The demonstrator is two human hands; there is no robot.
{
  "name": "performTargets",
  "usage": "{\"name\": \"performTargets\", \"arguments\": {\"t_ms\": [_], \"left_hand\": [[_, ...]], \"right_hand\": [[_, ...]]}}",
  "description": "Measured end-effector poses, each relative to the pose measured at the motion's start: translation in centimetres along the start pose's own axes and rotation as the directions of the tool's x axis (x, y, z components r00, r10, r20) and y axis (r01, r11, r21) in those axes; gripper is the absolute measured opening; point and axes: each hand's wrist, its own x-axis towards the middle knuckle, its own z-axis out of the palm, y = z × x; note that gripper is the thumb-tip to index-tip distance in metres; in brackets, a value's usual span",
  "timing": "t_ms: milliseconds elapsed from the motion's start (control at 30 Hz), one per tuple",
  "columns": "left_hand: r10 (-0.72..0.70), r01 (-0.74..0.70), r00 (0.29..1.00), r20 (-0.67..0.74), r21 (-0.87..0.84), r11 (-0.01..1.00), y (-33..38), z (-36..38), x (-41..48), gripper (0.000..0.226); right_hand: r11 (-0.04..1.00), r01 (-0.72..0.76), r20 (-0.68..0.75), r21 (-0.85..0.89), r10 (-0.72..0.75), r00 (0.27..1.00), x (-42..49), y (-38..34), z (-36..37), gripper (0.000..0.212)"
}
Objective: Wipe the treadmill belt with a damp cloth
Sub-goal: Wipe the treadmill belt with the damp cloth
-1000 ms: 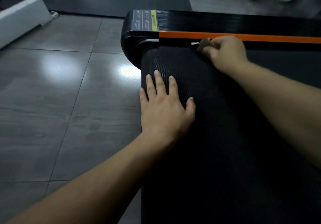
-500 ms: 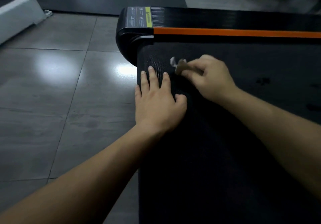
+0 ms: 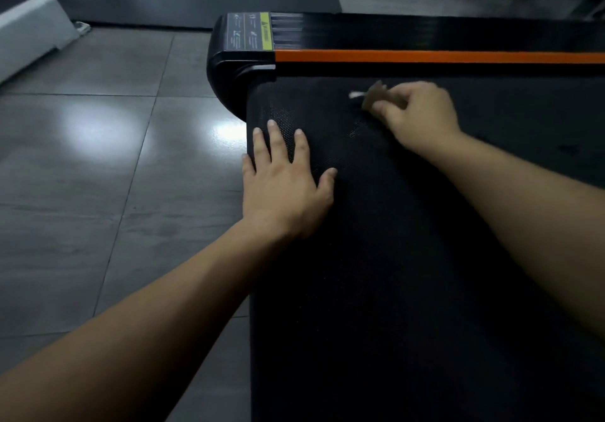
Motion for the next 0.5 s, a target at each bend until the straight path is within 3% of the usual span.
{"name": "performTargets", "arguments": {"t_ms": [67, 233, 300, 400, 433, 500], "left_hand": [[0.000, 0.000, 1.000, -0.001, -0.018, 1.000, 0.0, -0.1, 0.0, 0.078], [0.026, -0.027, 1.000, -0.010, -0.097, 0.995, -0.9, -0.5, -0.2, 0.076], [0.042, -0.043, 0.999, -0.008, -0.121, 0.992, -1.4, -0.7, -0.4, 0.075], [0.043, -0.047, 0.999, -0.027, -0.182, 0.982, -1.4, -0.7, -1.6, 0.070], [0.034, -0.041, 0.999, -0.040, -0.210, 0.977, -1.2, -0.6, -2.3, 0.067], [0.009, -0.022, 0.999, -0.051, -0.254, 0.967, -0.8, -0.1, -4.2, 0.064]], "right_hand": [[0.997, -0.066, -0.054, 0.035, 0.068, 0.996, -0.5, -0.2, 0.7, 0.027], [0.961, 0.243, 0.093, 0.130, -0.255, 0.962, -8.2, -2.2, 0.6, 0.019], [0.973, 0.229, 0.083, 0.031, -0.231, 0.970, -6.4, -1.5, -0.1, 0.021], [1.000, -0.031, -0.023, -0.005, 0.031, 0.999, -3.3, -0.7, -0.5, 0.022], [0.998, -0.055, -0.036, 0.007, 0.056, 0.998, -3.7, -1.0, -0.1, 0.021], [0.997, 0.072, -0.020, 0.032, -0.071, 0.997, -7.0, -2.2, 0.9, 0.023]]}}
